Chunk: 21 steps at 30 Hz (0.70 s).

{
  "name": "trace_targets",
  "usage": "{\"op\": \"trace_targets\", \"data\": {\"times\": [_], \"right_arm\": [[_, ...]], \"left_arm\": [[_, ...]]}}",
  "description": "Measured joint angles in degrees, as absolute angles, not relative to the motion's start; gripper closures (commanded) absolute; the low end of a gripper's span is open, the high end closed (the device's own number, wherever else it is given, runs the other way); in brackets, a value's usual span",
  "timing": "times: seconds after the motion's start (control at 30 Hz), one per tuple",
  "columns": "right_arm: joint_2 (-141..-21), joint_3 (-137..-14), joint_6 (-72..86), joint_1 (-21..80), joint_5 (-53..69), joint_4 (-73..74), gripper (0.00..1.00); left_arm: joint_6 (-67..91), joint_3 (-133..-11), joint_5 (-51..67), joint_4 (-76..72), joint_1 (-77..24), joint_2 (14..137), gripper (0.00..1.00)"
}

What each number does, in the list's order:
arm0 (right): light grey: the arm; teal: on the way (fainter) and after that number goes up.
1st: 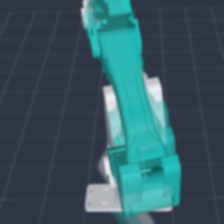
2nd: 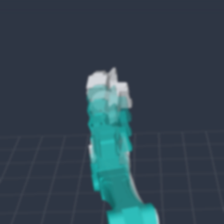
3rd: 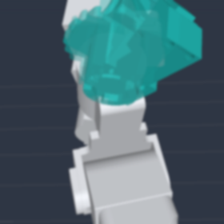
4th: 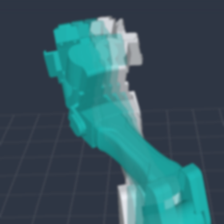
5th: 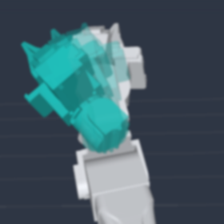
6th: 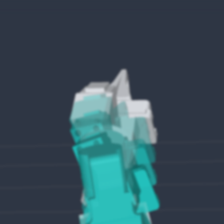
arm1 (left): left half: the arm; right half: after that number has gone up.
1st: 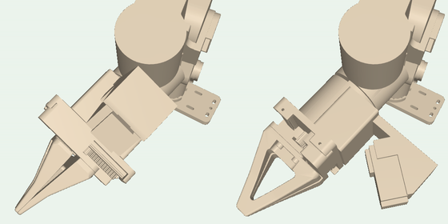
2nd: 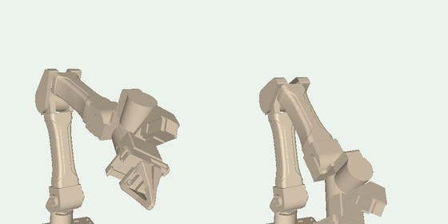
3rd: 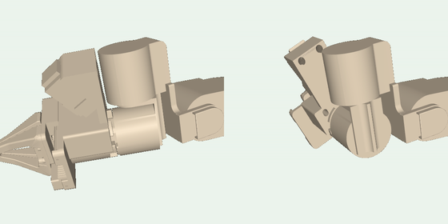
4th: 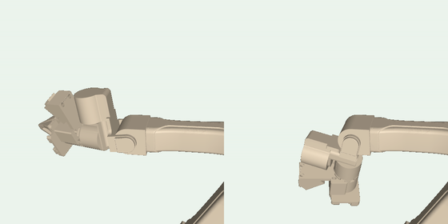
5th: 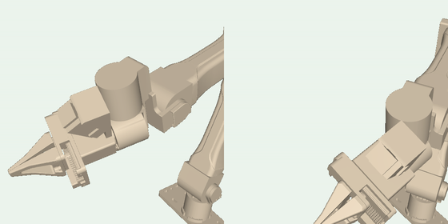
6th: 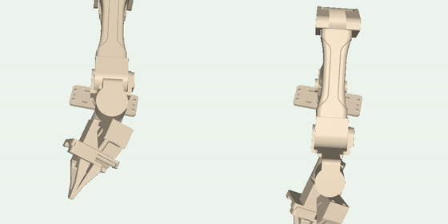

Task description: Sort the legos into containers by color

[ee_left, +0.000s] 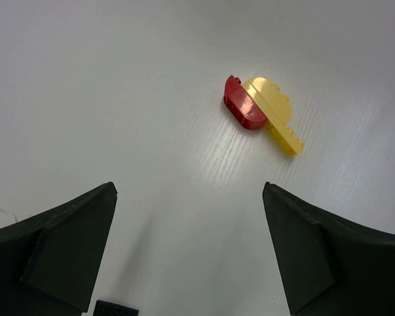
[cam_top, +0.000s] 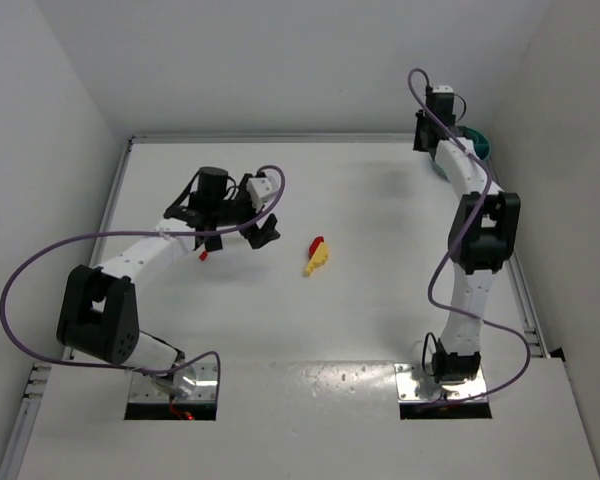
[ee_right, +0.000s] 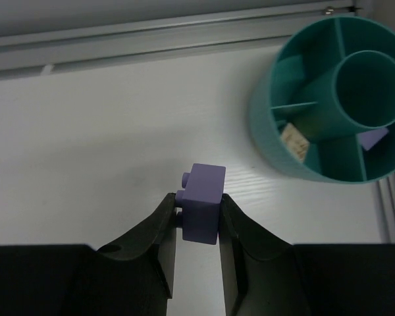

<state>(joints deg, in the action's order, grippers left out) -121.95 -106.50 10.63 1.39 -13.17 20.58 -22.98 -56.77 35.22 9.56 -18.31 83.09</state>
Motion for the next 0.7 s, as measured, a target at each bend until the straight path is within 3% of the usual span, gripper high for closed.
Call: {"op": "trace_targets", "data": {"times": [0.7], "right_arm": [[-125.2, -111.3, 15.5, -9.1, -28.9, 20.1, 0.99]], "left_arm": [[-18.7, -56.8, 35.1, 3.7, -18.3, 84.3, 0.0]]}}
